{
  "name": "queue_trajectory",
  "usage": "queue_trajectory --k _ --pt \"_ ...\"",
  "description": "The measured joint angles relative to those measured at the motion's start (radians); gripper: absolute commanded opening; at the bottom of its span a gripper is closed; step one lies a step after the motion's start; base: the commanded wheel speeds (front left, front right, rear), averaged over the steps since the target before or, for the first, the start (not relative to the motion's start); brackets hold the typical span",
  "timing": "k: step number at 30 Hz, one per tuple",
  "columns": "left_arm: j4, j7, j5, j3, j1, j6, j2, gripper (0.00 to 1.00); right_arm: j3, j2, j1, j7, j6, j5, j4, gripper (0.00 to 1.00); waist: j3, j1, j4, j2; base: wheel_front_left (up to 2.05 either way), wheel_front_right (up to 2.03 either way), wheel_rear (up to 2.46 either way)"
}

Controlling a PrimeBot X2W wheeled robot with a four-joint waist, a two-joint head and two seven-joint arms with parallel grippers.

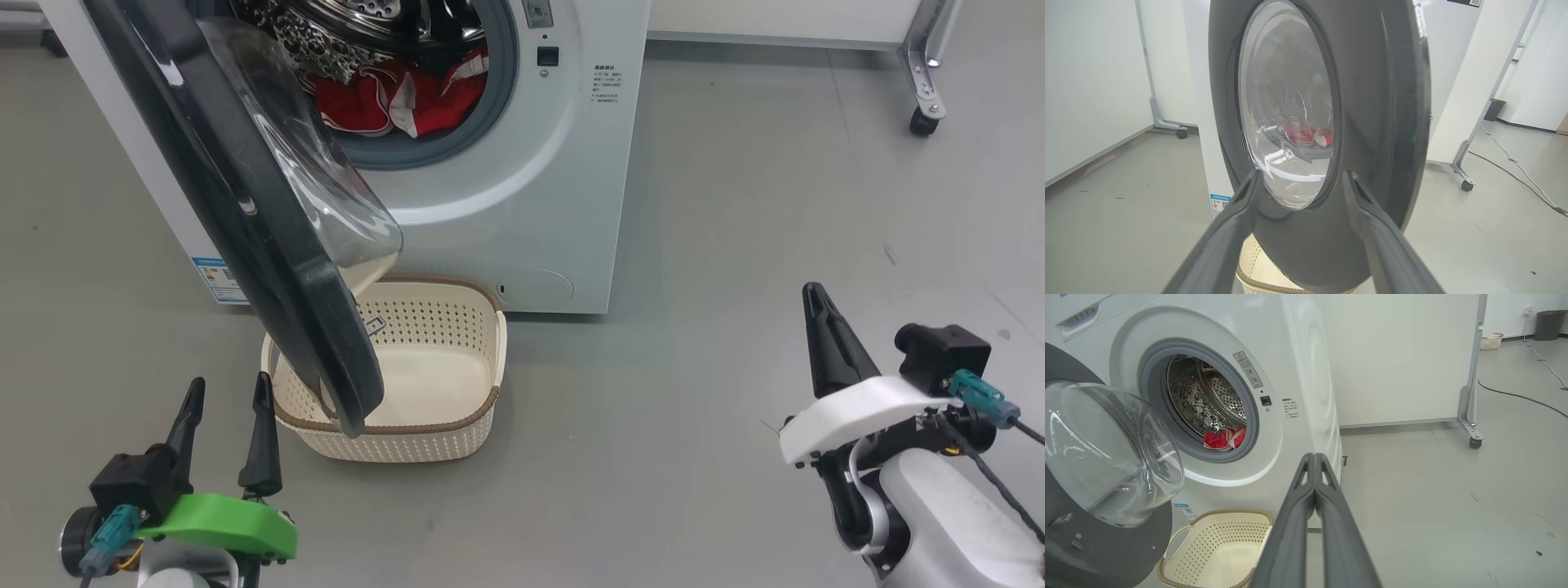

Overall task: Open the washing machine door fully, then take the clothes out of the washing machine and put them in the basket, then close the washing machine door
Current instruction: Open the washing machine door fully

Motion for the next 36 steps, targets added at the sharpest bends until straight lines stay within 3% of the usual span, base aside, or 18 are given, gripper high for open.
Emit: queue_trajectory --k 4,5,6,7,19,36 --pt "-0.001 0.0 0.0 0.006 0.0 0.0 0.0 1.0 -0.014 0.012 0.059 0.0 -0.008 -0.053 -0.03 0.0 0.004 0.0 -0.001 0.0 0.0 0.0 0.0" --pt "-0.001 0.0 0.0 0.007 0.0 0.0 0.0 1.0 -0.02 0.016 0.071 0.0 -0.008 -0.063 -0.036 0.21 0.005 0.0 -0.002 0.0 0.0 0.0 0.0" --pt "-0.001 0.0 0.0 0.011 0.0 0.0 0.0 1.0 -0.028 0.02 0.083 0.0 -0.008 -0.079 -0.043 0.5 0.006 0.0 -0.003 0.0 0.0 0.0 0.0" --pt "-0.003 0.0 0.0 0.015 0.0 0.0 0.0 1.0 -0.033 0.023 0.092 0.0 -0.009 -0.093 -0.049 1.0 0.007 0.0 -0.004 0.0 0.0 0.0 0.0" --pt "-0.002 0.0 0.001 0.024 0.0 0.0 -0.001 1.0 -0.086 0.064 0.189 0.0 -0.01 -0.214 -0.105 1.0 0.018 0.0 -0.016 0.0 0.0 0.0 0.0" --pt "0.003 0.0 0.009 0.034 0.0 -0.001 -0.001 1.0 -0.151 0.122 0.262 0.0 -0.01 -0.295 -0.15 1.0 0.031 0.0 -0.026 0.0 0.0 0.0 0.0"
